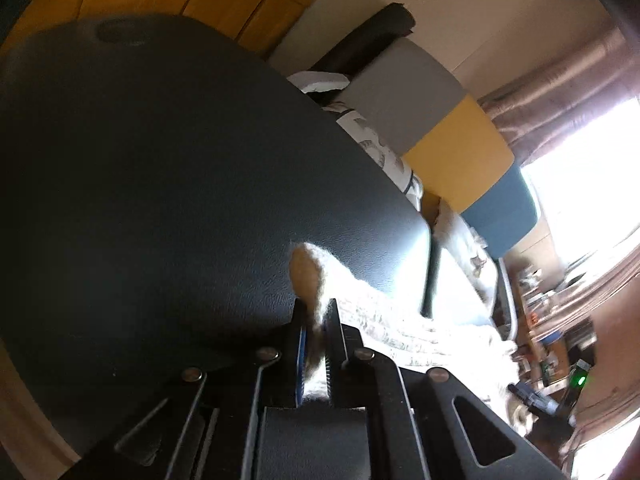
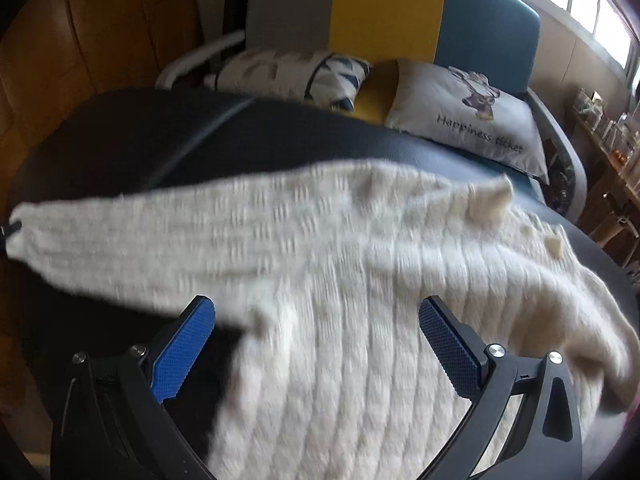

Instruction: Fold clothes

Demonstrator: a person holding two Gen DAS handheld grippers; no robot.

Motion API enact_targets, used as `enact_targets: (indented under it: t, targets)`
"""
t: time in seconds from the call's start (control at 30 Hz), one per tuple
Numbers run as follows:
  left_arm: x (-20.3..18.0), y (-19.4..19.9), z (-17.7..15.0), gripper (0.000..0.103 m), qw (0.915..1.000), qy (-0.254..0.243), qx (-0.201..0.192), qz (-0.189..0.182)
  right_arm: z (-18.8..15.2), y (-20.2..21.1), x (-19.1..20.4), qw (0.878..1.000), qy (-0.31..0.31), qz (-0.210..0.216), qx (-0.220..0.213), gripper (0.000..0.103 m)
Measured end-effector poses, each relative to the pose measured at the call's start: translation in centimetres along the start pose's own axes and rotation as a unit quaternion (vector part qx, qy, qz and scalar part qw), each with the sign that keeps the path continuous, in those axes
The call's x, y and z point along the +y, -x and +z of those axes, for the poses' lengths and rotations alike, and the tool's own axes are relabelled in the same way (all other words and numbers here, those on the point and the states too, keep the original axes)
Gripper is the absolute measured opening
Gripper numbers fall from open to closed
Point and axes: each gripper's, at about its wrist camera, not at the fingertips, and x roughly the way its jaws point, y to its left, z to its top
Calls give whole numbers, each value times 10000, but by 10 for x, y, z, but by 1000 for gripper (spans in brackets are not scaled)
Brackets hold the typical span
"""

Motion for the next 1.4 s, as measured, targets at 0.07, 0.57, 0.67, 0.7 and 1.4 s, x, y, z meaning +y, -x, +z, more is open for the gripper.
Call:
enact_targets:
  t: [0.07, 0.57, 0.67, 0.7, 1.4]
  targets:
    - [-1, -4, 0, 6, 9999, -30, -47, 99, 13, -12, 1, 10000, 16, 13, 36, 103]
    - [4, 8, 30, 6, 9953, -380, -763, 448, 47, -80, 12, 9953, -645, -225, 686, 103]
    - [-9, -2, 36, 6, 9887, -908, -773, 912, 55, -83, 16, 9947, -736, -286, 665, 103]
    - [-13, -7, 36, 6, 9860, -1072, -714, 1060, 56, -83, 18, 9946, -735, -289, 668, 103]
    - [-195, -10, -115, 7, 8807, -4632, -118, -982, -7, -29, 1, 9963, -708, 98, 472, 103]
